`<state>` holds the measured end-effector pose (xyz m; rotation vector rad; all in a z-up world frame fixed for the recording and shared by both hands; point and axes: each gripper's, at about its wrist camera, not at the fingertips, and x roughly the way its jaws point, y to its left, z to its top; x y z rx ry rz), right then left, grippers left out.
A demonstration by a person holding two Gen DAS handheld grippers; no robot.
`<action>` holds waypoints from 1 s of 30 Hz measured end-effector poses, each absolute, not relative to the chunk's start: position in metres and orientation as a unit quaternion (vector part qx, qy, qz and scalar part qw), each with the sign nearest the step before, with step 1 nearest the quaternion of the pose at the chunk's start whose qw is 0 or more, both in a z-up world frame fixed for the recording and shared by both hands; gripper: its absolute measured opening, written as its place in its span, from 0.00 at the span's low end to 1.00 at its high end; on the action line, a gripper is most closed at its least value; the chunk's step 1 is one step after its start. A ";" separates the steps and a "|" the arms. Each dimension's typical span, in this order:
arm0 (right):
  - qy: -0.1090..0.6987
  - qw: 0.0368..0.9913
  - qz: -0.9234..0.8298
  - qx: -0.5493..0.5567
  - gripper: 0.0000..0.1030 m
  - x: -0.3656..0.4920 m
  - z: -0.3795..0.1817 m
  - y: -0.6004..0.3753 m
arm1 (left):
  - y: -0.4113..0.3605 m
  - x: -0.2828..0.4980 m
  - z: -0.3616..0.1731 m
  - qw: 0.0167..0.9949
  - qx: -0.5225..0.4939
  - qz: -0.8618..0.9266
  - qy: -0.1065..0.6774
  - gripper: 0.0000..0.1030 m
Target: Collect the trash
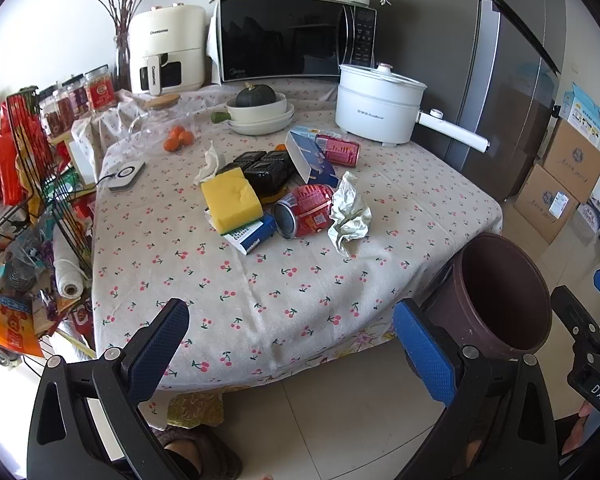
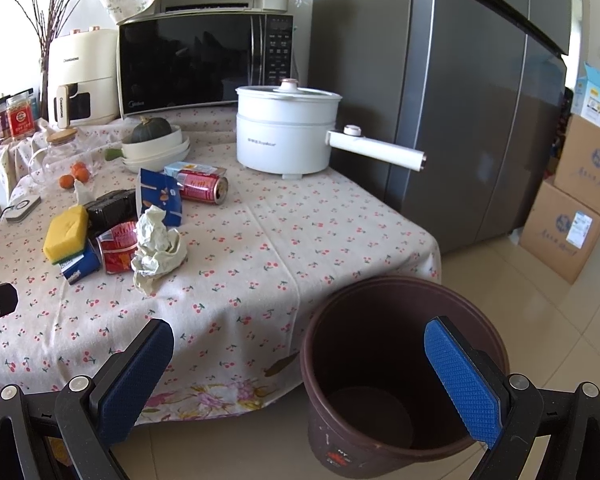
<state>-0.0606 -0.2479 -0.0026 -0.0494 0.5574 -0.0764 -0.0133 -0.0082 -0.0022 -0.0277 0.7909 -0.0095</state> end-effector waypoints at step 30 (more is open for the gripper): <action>0.502 0.858 0.102 -0.026 1.00 0.083 -0.015 -0.208 | 0.046 0.078 -0.018 0.879 0.022 0.017 0.475 1.00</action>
